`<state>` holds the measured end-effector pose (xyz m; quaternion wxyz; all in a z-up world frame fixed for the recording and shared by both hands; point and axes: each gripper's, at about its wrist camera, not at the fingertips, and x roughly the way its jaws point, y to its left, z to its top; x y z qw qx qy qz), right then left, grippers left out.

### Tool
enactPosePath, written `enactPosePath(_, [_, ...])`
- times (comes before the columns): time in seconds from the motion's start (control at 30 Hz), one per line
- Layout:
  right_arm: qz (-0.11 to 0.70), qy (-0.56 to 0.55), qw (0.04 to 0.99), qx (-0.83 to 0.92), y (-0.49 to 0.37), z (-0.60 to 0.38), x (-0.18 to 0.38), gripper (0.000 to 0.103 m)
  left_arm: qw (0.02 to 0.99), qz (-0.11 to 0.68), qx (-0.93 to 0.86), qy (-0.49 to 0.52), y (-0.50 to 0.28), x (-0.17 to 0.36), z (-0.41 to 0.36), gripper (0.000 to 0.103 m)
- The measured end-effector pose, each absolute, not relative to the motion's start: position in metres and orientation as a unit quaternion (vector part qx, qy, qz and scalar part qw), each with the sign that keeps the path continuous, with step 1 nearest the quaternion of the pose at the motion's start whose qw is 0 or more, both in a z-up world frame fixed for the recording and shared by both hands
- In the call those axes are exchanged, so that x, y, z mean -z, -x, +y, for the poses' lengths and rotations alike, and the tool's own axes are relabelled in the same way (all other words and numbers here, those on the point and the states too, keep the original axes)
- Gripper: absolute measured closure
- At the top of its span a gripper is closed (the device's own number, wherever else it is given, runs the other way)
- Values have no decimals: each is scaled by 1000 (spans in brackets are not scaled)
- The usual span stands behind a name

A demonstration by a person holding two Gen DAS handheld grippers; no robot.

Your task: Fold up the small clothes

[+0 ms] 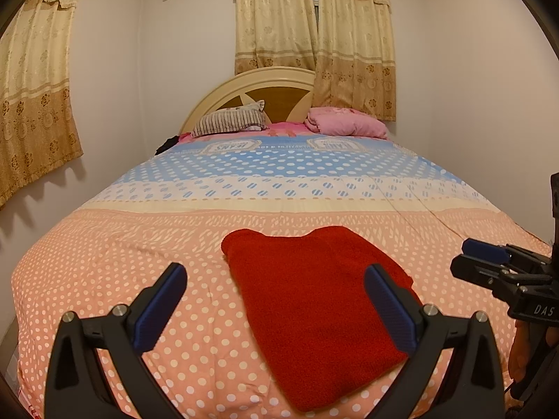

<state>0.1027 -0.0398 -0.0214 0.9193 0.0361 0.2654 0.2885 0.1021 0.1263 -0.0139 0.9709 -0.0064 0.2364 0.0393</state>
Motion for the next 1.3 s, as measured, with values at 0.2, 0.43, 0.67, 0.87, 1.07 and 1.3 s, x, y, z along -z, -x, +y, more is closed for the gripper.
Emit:
enactPosePath(0.2, [265, -35, 919, -290, -102, -39, 21, 39, 971, 236, -39, 6, -102, 13, 126, 0])
enactPosePath(0.43, [263, -36, 920, -289, -101, -38, 19, 39, 971, 236, -37, 3, -103, 15, 124, 0])
enactPosePath(0.67, [261, -35, 920, -290, -100, -37, 18, 39, 969, 244, -33, -3, -105, 16, 122, 0])
enactPosePath(0.87, [258, -35, 921, -289, -98, -37, 15, 39, 970, 238, -42, -16, -103, 15, 119, 0])
enactPosePath(1.07, [258, -33, 921, -291, -97, -37, 15, 39, 970, 237, -48, -17, -104, 14, 121, 0])
enactPosePath(1.3, [262, -31, 919, -292, -98, -34, 18, 39, 971, 235, -42, -17, -104, 15, 123, 0])
